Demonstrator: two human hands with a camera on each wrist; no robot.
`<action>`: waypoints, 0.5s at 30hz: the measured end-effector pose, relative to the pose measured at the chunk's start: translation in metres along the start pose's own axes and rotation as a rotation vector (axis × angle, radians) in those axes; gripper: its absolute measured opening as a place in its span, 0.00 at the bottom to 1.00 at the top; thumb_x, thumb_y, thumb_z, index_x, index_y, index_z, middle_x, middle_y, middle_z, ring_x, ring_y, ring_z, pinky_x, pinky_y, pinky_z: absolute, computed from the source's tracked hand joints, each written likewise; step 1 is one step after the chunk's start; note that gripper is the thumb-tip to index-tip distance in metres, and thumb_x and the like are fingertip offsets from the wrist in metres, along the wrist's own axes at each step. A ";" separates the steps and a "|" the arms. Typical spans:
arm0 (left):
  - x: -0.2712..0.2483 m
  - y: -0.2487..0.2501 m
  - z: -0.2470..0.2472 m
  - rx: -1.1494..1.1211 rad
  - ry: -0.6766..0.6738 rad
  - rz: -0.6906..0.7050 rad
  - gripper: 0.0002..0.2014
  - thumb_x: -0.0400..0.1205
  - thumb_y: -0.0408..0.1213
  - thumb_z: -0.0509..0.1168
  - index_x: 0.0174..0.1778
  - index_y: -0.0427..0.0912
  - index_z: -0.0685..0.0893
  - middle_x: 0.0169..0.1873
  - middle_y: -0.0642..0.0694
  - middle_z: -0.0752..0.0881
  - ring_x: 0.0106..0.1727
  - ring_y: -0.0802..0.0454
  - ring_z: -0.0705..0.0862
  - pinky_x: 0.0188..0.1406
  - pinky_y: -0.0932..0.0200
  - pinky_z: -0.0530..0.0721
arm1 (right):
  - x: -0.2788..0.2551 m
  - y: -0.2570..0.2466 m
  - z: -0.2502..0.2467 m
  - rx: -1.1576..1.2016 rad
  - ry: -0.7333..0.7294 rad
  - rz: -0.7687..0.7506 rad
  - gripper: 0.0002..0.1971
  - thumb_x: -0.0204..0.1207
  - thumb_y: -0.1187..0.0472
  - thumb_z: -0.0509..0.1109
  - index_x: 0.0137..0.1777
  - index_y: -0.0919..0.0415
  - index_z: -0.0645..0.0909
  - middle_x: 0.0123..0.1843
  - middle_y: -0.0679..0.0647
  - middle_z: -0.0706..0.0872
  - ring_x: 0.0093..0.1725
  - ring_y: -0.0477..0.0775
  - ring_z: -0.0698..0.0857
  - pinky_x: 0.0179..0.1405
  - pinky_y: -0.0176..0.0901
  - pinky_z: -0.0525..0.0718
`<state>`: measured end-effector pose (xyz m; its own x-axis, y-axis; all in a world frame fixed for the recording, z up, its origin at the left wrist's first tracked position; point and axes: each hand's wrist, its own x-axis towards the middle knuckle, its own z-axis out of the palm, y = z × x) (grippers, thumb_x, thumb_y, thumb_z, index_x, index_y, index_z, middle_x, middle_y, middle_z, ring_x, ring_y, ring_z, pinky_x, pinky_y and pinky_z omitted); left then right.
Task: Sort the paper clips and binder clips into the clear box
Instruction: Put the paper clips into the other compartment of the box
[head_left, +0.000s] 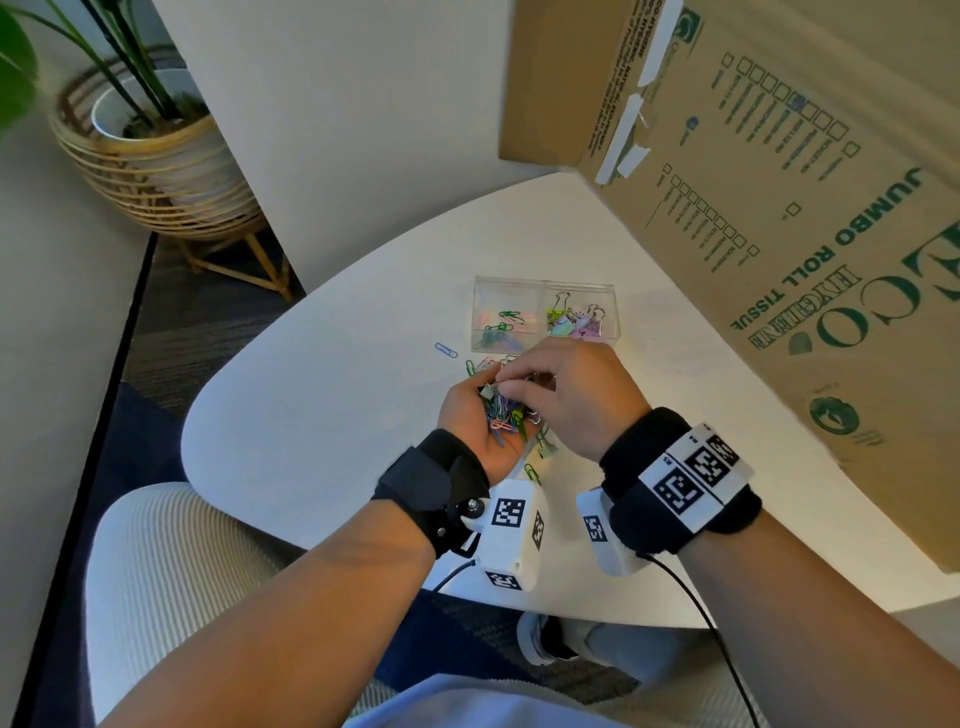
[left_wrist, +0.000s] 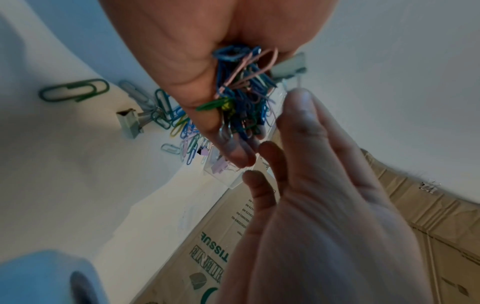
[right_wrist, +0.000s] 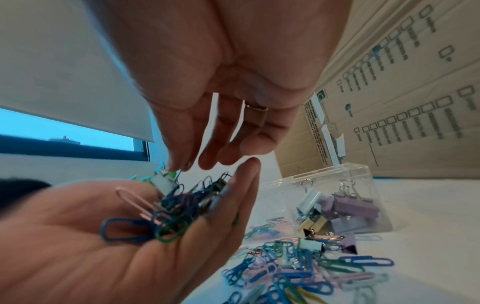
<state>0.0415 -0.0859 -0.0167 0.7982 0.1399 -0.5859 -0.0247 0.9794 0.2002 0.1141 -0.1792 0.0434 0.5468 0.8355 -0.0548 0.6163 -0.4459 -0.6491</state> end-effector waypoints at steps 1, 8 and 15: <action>0.000 0.000 0.000 0.007 -0.004 0.012 0.21 0.87 0.42 0.49 0.54 0.31 0.82 0.46 0.32 0.88 0.49 0.40 0.87 0.57 0.49 0.83 | -0.002 0.000 0.000 0.111 0.014 0.029 0.06 0.76 0.58 0.74 0.51 0.54 0.90 0.48 0.46 0.90 0.46 0.41 0.85 0.51 0.37 0.83; 0.002 -0.002 -0.004 -0.019 0.033 0.008 0.22 0.88 0.44 0.51 0.48 0.29 0.82 0.37 0.33 0.88 0.37 0.39 0.90 0.37 0.48 0.90 | 0.001 0.011 -0.016 0.672 0.377 0.230 0.04 0.71 0.68 0.77 0.44 0.61 0.90 0.33 0.50 0.89 0.26 0.42 0.82 0.28 0.31 0.80; 0.001 -0.001 -0.001 -0.035 0.033 0.001 0.22 0.88 0.44 0.52 0.48 0.28 0.84 0.37 0.32 0.88 0.37 0.38 0.90 0.36 0.48 0.90 | 0.037 0.035 -0.043 0.550 0.554 0.371 0.04 0.74 0.63 0.75 0.46 0.57 0.91 0.38 0.51 0.91 0.26 0.41 0.81 0.26 0.32 0.79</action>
<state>0.0416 -0.0864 -0.0178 0.7780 0.1451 -0.6113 -0.0471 0.9837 0.1736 0.1802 -0.1780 0.0509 0.9440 0.3260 -0.0510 0.0597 -0.3207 -0.9453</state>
